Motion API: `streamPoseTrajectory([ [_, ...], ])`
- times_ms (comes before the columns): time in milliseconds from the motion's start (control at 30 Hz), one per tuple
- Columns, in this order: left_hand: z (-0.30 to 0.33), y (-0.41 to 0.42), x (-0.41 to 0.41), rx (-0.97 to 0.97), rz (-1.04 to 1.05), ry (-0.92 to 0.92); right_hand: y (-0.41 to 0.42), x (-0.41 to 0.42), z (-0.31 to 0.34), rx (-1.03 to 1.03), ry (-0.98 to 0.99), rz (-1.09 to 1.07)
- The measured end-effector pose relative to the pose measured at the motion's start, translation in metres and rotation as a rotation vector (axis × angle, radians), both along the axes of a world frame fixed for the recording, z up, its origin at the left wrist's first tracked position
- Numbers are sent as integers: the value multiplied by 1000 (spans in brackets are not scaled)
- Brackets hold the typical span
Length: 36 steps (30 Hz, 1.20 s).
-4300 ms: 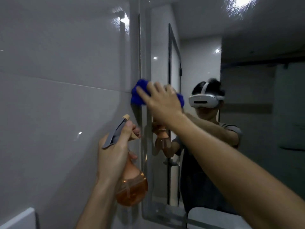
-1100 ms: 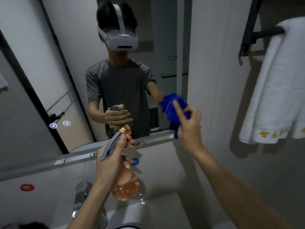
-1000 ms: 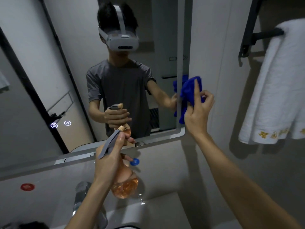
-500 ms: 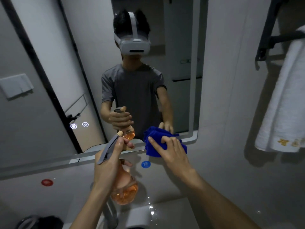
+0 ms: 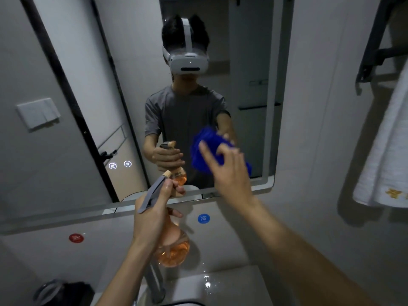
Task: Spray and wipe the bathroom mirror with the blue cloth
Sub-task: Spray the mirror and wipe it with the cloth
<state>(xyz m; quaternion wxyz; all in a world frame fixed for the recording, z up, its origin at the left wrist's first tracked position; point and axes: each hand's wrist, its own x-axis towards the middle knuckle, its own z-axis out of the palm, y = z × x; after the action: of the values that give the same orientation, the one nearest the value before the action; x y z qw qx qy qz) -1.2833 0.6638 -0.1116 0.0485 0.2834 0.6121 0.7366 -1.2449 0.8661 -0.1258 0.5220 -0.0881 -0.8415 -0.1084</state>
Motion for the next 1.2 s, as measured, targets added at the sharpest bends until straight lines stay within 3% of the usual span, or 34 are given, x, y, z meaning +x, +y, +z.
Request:
streamPoseTrajectory([
  [100, -7, 0, 3, -43, 13, -13, -8, 9, -63, 63, -259, 22],
  [233, -19, -7, 2, -81, 72, -70, 2, 25, -75, 65, -341, 11],
  [500, -23, -27, -6, -103, 188, -108, 18, 43, -52, -98, -259, 12],
  [767, -12, -40, -11, -59, 157, -112, 5, 25, -49, -291, -127, 41],
  [1033, 11, -76, -18, -23, 51, -57, -28, -28, 93, -380, 339, 63],
  [1100, 13, -85, -24, -10, 47, -63, -48, -39, 96, -369, 342, -18],
  [1200, 16, -96, -32, 6, 27, -53, -74, -49, 53, -193, 152, -23],
])
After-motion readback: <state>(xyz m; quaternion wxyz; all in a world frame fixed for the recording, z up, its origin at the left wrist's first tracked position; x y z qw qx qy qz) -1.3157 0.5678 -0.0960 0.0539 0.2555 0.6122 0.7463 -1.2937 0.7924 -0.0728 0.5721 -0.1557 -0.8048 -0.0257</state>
